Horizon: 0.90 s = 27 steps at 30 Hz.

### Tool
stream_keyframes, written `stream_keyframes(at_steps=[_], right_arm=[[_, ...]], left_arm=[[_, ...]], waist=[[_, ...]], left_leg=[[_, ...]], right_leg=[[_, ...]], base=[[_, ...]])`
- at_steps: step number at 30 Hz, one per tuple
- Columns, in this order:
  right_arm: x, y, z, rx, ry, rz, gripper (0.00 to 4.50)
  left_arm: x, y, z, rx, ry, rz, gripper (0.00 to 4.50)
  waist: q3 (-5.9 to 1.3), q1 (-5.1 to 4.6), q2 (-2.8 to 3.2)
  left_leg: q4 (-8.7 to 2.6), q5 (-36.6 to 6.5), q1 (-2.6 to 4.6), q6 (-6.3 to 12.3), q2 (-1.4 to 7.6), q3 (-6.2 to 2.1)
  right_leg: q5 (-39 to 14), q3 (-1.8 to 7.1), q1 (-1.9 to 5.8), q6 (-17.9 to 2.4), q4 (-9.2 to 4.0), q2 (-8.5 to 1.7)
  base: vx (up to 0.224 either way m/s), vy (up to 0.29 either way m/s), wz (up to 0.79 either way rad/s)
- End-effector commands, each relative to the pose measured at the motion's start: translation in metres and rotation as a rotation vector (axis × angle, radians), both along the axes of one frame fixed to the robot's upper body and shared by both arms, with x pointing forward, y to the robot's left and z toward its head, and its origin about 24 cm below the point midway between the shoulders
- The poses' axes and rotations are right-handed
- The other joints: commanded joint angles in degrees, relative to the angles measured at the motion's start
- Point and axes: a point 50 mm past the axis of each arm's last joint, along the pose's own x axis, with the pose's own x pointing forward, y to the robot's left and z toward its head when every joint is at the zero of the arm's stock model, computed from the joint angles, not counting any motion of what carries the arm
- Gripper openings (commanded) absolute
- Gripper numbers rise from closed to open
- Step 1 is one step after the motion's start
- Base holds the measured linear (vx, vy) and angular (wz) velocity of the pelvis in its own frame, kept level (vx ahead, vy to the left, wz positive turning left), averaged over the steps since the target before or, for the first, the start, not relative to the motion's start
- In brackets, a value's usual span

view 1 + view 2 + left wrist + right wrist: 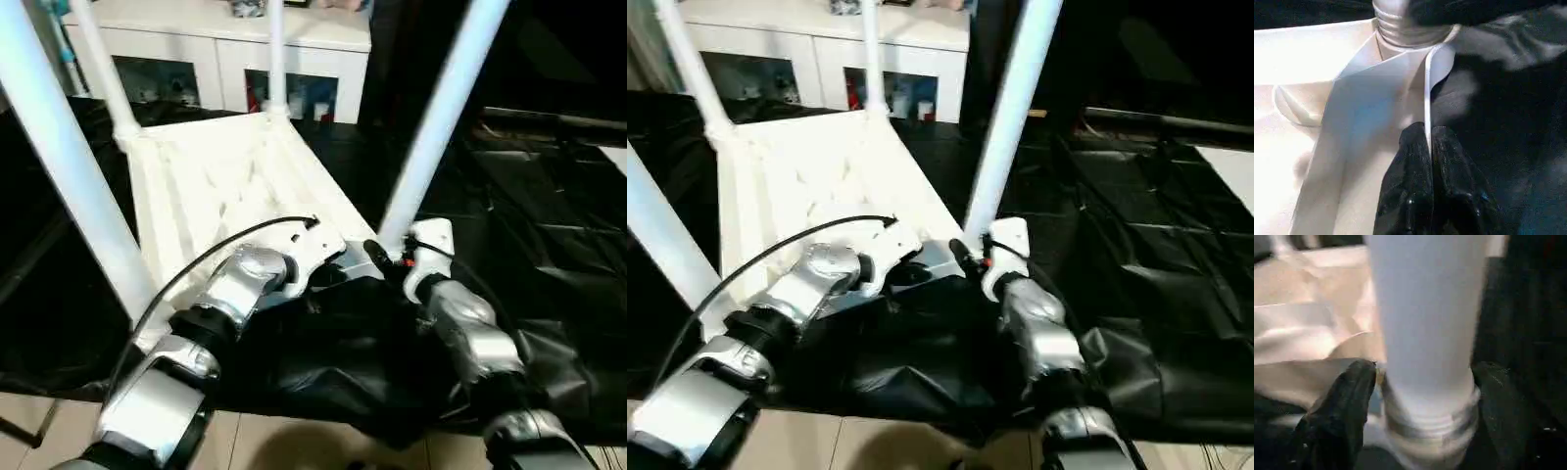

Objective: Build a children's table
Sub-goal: Rotate leg to tighten

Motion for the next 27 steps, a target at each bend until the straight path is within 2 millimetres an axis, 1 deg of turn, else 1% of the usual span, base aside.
stream_keyframes(at_steps=[1, 2, 3, 4, 5, 6, 7, 8, 9, 10, 11, 12, 13, 14, 15, 16, 17, 19, 21, 22, 23, 24, 25, 27], right_arm=[[-0.003, -0.005, 0.008, -0.013, -0.003, 0.127, 3.64], [-0.005, -0.006, 0.009, -0.02, -0.003, 0.151, 3.64], [-0.01, -0.011, 0.012, -0.061, -0.008, 0.257, 3.64], [-0.012, -0.013, 0.013, -0.076, -0.01, 0.296, 3.64], [-0.014, -0.016, 0.015, -0.092, -0.011, 0.34, 3.64], [-0.016, -0.018, 0.016, -0.107, -0.012, 0.38, 3.64], [-0.018, -0.021, 0.017, -0.119, -0.009, 0.414, 3.64], [-0.019, -0.023, 0.018, -0.13, -0.004, 0.447, 3.64], [-0.022, -0.027, 0.019, -0.147, 0.009, 0.499, 3.64], [-0.023, -0.029, 0.02, -0.159, 0.014, 0.525, 3.64], [-0.024, -0.03, 0.02, -0.165, 0.02, 0.546, 3.64], [-0.025, -0.03, 0.02, -0.172, 0.029, 0.574, 3.64], [-0.026, -0.03, 0.02, -0.174, 0.035, 0.594, 3.64], [-0.027, -0.03, 0.02, -0.181, 0.041, 0.616, 3.64], [-0.028, -0.029, 0.019, -0.199, 0.045, 0.637, 3.64], [-0.029, -0.029, 0.018, -0.211, 0.047, 0.651, 3.64], [-0.028, -0.027, 0.018, -0.218, 0.044, 0.663, 3.64], [-0.027, -0.025, 0.018, -0.217, 0.039, 0.677, 3.64], [-0.027, -0.022, 0.018, -0.215, 0.035, 0.701, 3.64], [-0.027, -0.02, 0.018, -0.208, 0.037, 0.712, 3.64], [-0.027, -0.02, 0.018, -0.208, 0.037, 0.712, 3.64], [-0.026, -0.019, 0.018, -0.205, 0.038, 0.716, 3.64], [-0.026, -0.018, 0.018, -0.199, 0.036, 0.713, 3.64], [-0.024, -0.017, 0.019, -0.18, 0.031, 0.705, 3.64]], left_arm=[[-0.007, 0.011, -0.008, 0.017, 0.03, -0.039, 0.0], [-0.008, 0.012, -0.007, 0.018, 0.031, -0.044, 0.0], [-0.01, 0.016, -0.005, 0.009, 0.04, -0.088, 0.0], [-0.012, 0.018, -0.004, 0.004, 0.044, -0.112, 0.0], [-0.013, 0.02, -0.003, 0.004, 0.053, -0.124, 0.0], [-0.014, 0.022, -0.001, 0.001, 0.051, -0.153, 0.0], [-0.017, 0.024, 0.001, -0.009, 0.059, -0.187, 0.0], [-0.019, 0.026, 0.002, -0.018, 0.075, -0.214, 0.0], [-0.027, 0.029, 0.005, -0.036, 0.087, -0.321, 0.0], [-0.029, 0.032, 0.006, -0.037, 0.11, -0.333, 0.0], [-0.031, 0.033, 0.006, -0.038, 0.125, -0.339, 0.0], [-0.032, 0.033, 0.006, -0.037, 0.12, -0.352, 0.0], [-0.032, 0.033, 0.007, -0.035, 0.113, -0.36, 0.0], [-0.033, 0.033, 0.007, -0.038, 0.109, -0.358, 0.0], [-0.034, 0.032, 0.007, -0.042, 0.11, -0.363, 0.0], [-0.035, 0.032, 0.008, -0.046, 0.114, -0.366, 0.0], [-0.035, 0.031, 0.008, -0.05, 0.111, -0.36, 0.0], [-0.035, 0.03, 0.008, -0.054, 0.105, -0.35, 0.0], [-0.035, 0.03, 0.008, -0.057, 0.102, -0.347, 0.0], [-0.037, 0.03, 0.009, -0.06, 0.107, -0.353, 0.0], [-0.037, 0.03, 0.009, -0.06, 0.107, -0.353, 0.0], [-0.037, 0.032, 0.008, -0.053, 0.106, -0.353, 0.0], [-0.038, 0.032, 0.009, -0.052, 0.107, -0.353, 0.0], [-0.038, 0.033, 0.009, -0.056, 0.108, -0.35, 0.0]], waist=[[-3.04, 0.07, -0.19], [-3.04, 0.09, -0.44], [-3.11, 0.31, -0.33], [-3.25, 0.44, -0.37], [-3.14, 0.56, -0.62], [-3.27, 0.63, -0.63], [-3.31, 0.68, -0.93], [-3.31, 0.8, -0.91], [-3.31, 0.99, -0.92], [-3.35, 1.1, -0.9], [-3.28, 1.16, -0.97], [-3.29, 1.18, -1.41], [-3.29, 1.37, -1.06], [-3.34, 1.36, -0.97], [-3.54, 1.57, -1.26], [-3.52, 1.59, -1.3], [-3.6, 1.79, -1.44], [-3.67, 2.04, -1.43], [-3.62, 2.17, -1.54], [-3.52, 2.19, -1.68], [-3.52, 2.25, -1.61], [-3.48, 2.21, -1.82], [-3.42, 2.24, -1.84], [-3.38, 2.26, -1.63]], left_leg=[[-4.86, -22.49, -0.08, 3.03, -0.67, 0.55], [-4.8, -22.35, -0.01, 3.15, -0.63, 0.63], [-4.72, -21.56, 0.2, 3.36, -0.54, 0.71], [-4.65, -20.55, 0.09, 3.57, -0.48, 0.73], [-4.59, -19.41, 0.2, 3.99, -0.47, 1.01], [-4.53, -18.29, 0.12, 4.05, -0.49, 1.0], [-4.52, -17.69, 0.0, 4.19, -0.44, 1.05], [-4.52, -17.35, 0.04, 4.28, -0.34, 1.0], [-4.49, -16.06, 0.06, 4.4, -0.22, 1.07], [-4.42, -15.72, 0.05, 4.38, -0.2, 1.08], [-4.37, -15.5, 0.29, 4.43, -0.04, 1.23], [-4.26, -15.53, 0.37, 4.48, -0.01, 1.35], [-4.16, -15.48, 0.59, 4.64, 0.07, 1.46], [-4.11, -14.96, 0.56, 4.74, 0.05, 1.53], [-4.15, -12.09, 0.21, 4.84, 0.19, 1.36], [-4.09, -11.36, 0.1, 4.96, 0.11, 1.43], [-4.02, -10.13, 0.08, 5.15, 0.08, 1.44], [-3.89, -9.14, 0.18, 5.47, 0.03, 1.55], [-3.89, -9.02, 0.09, 5.73, 0.0, 1.57], [-3.93, -9.53, 0.07, 5.64, -0.02, 1.57], [-3.94, -9.82, 0.12, 5.48, 0.0, 1.55], [-3.95, -10.22, 0.11, 5.25, -0.02, 1.56], [-4.02, -10.77, 0.14, 4.88, -0.01, 1.52], [-4.09, -11.32, 0.21, 4.25, 0.03, 1.46]], right_leg=[[-24.25, 0.6, 2.88, -8.56, -4.14, -1.1], [-24.56, 0.64, 2.89, -8.58, -4.19, -1.11], [-24.56, 0.79, 2.86, -8.9, -4.18, -1.3], [-23.54, 0.88, 3.04, -9.11, -4.04, -1.35], [-23.35, 1.03, 2.78, -9.49, -4.02, -1.34], [-22.84, 1.04, 2.85, -9.74, -3.84, -1.33], [-22.44, 1.03, 2.9, -9.82, -3.79, -1.32], [-22.17, 1.03, 2.9, -10.04, -3.61, -1.35], [-20.56, 1.13, 2.79, -10.78, -3.34, -1.37], [-19.85, 1.21, 2.82, -11.06, -3.17, -1.38], [-18.66, 1.38, 2.51, -11.97, -2.92, -1.35], [-18.32, 1.42, 2.44, -12.23, -2.84, -1.27], [-17.47, 1.56, 2.28, -12.75, -2.58, -1.25], [-16.58, 1.62, 2.32, -12.96, -2.49, -1.24], [-13.36, 1.52, 2.81, -13.5, -1.81, -1.27], [-12.53, 1.53, 2.85, -13.55, -1.75, -1.2], [-11.0, 1.53, 2.99, -13.81, -1.52, -1.23], [-9.56, 1.6, 3.01, -14.11, -1.32, -1.22], [-9.66, 1.62, 3.13, -14.14, -1.27, -1.3], [-10.91, 1.61, 3.13, -13.74, -1.4, -1.31], [-11.61, 1.62, 3.12, -13.54, -1.45, -1.37], [-12.72, 1.63, 3.07, -13.02, -1.58, -1.34], [-14.09, 1.63, 3.01, -12.5, -1.69, -1.37], [-15.1, 1.65, 2.9, -12.09, -1.77, -1.37]], base=[[0.0, 0.0, 0.0], [0.0, 0.0, 0.0], [0.0, 0.0, 0.0], [0.0, 0.0, 0.0], [0.0, 0.0, 0.0], [0.0, 0.0, 0.0], [0.0, 0.0, 0.0], [0.0, 0.0, 0.0], [0.0, 0.0, 0.0], [0.0, 0.0, 0.0], [0.0, 0.0, 0.0], [0.051, -0.018, 0.1], [0.057, -0.017, 0.1], [0.057, -0.017, 0.1], [0.0, 0.0, 0.0], [0.0, 0.0, 0.0], [0.0, 0.0, 0.0], [0.0, 0.0, 0.0], [0.0, 0.0, 0.0], [0.0, 0.0, 0.0], [0.0, 0.0, 0.0], [0.0, 0.0, 0.0], [0.0, 0.0, 0.0], [0.0, 0.0, 0.0]])
